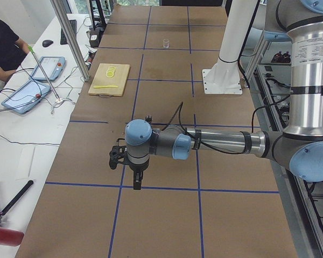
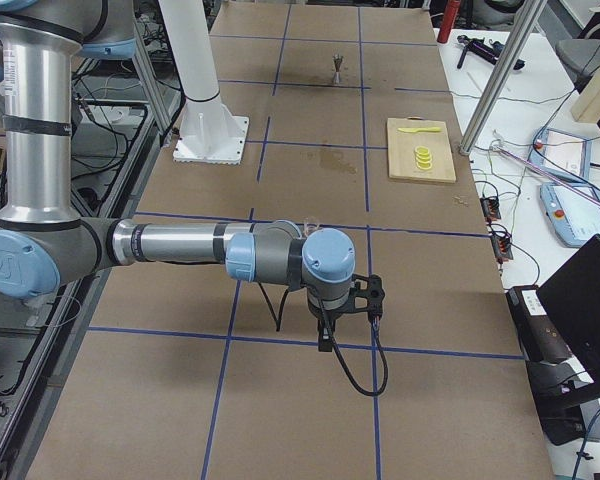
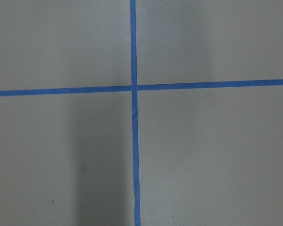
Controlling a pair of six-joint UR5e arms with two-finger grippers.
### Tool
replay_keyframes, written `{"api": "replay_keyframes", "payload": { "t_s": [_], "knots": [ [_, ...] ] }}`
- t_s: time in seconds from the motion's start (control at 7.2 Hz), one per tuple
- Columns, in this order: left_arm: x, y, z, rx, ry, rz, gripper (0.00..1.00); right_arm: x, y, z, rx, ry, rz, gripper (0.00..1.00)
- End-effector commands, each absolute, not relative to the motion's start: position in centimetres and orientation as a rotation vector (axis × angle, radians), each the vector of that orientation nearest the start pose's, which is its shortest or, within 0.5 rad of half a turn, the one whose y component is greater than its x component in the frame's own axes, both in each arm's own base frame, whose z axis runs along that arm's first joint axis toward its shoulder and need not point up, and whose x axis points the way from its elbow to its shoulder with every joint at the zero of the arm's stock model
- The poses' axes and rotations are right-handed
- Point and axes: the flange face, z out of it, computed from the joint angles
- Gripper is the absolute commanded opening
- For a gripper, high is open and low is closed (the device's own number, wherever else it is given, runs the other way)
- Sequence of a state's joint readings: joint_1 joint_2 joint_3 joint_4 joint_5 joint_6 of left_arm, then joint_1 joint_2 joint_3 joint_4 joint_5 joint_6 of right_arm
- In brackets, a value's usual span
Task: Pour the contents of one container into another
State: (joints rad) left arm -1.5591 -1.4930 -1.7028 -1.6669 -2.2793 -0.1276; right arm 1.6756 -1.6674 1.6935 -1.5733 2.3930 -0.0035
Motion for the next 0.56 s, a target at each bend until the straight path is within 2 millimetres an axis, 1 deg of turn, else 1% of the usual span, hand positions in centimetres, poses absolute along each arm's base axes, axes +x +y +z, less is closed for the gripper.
{"api": "replay_keyframes", "payload": {
  "t_s": [0.0, 0.14, 0.42],
  "knots": [
    [-6.4, -46.9, 62.5, 0.096, 0.71, -0.06, 1.0, 10.7, -44.2, 64.6, 0.131, -0.826, 0.176, 1.0],
    [-6.3, -46.9, 62.6, 0.094, 0.71, -0.059, 1.0, 10.7, -44.3, 64.2, 0.132, -0.831, 0.178, 1.0],
    [-6.3, -47.0, 62.8, 0.09, 0.712, -0.06, 1.0, 7.5, -45.2, 63.9, 0.103, -0.833, 0.113, 1.0]
  ]
}}
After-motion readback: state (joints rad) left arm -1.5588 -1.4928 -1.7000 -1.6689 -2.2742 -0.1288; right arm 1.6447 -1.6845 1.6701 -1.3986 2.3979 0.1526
